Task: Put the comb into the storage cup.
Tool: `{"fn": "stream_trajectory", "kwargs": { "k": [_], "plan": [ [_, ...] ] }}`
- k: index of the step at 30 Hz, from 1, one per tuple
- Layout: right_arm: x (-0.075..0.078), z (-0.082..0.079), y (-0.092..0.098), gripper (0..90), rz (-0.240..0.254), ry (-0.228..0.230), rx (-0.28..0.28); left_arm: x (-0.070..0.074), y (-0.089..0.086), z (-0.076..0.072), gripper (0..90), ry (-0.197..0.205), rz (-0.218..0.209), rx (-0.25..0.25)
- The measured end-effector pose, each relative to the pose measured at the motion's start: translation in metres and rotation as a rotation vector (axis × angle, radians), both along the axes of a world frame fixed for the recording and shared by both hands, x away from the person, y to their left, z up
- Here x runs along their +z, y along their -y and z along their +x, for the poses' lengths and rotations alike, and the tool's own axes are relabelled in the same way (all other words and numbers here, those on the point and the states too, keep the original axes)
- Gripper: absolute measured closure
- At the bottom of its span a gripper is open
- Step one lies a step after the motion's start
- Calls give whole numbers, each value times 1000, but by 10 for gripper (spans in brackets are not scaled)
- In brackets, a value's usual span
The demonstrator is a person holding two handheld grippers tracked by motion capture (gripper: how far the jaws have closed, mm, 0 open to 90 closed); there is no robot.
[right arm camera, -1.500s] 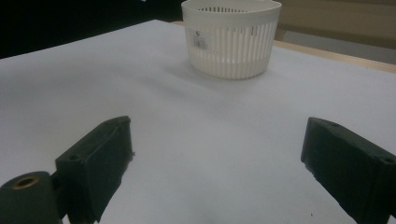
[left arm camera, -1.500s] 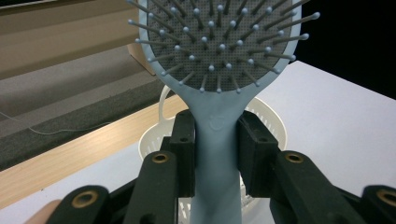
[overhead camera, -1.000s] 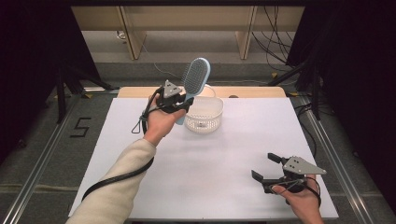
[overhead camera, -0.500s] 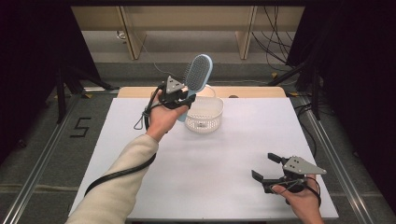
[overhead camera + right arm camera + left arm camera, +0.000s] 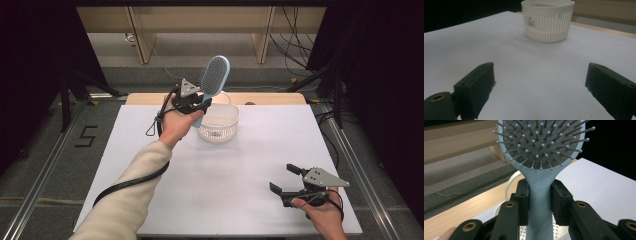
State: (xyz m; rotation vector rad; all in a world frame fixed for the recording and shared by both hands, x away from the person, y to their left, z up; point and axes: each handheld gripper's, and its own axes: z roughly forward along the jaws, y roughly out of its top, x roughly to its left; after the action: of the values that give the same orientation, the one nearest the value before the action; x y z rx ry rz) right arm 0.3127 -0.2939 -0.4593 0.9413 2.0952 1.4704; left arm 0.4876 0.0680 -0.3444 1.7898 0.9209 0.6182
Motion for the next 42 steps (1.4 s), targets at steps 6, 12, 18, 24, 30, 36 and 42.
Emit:
{"fn": "stream_trajectory", "kwargs": {
  "k": [6, 12, 18, 24, 30, 36, 42],
  "plan": [
    [0, 0, 0, 97, 7, 2, -1, 2, 3, 3, 699, 4, -4, -1],
    [0, 0, 0, 97, 6, -2, 0, 4, 6, 7, 699, 4, -2, -3],
    [-1, 1, 1, 97, 10, -5, -2, 4, 10, 10, 699, 3, -5, -2],
    [-1, 1, 2, 97, 7, -3, -2, 2, 13, 14, 699, -2, -4, -2],
    [-1, 2, 1, 97, 12, -3, -3, 0, 16, 18, 699, 0, -7, 1],
    [-1, 2, 2, 97, 14, -6, -2, 1, 19, 20, 699, 6, -2, -2],
    [-2, 2, 2, 97, 15, -4, -2, 2, 21, 24, 699, 2, -5, 2]
  ]
}}
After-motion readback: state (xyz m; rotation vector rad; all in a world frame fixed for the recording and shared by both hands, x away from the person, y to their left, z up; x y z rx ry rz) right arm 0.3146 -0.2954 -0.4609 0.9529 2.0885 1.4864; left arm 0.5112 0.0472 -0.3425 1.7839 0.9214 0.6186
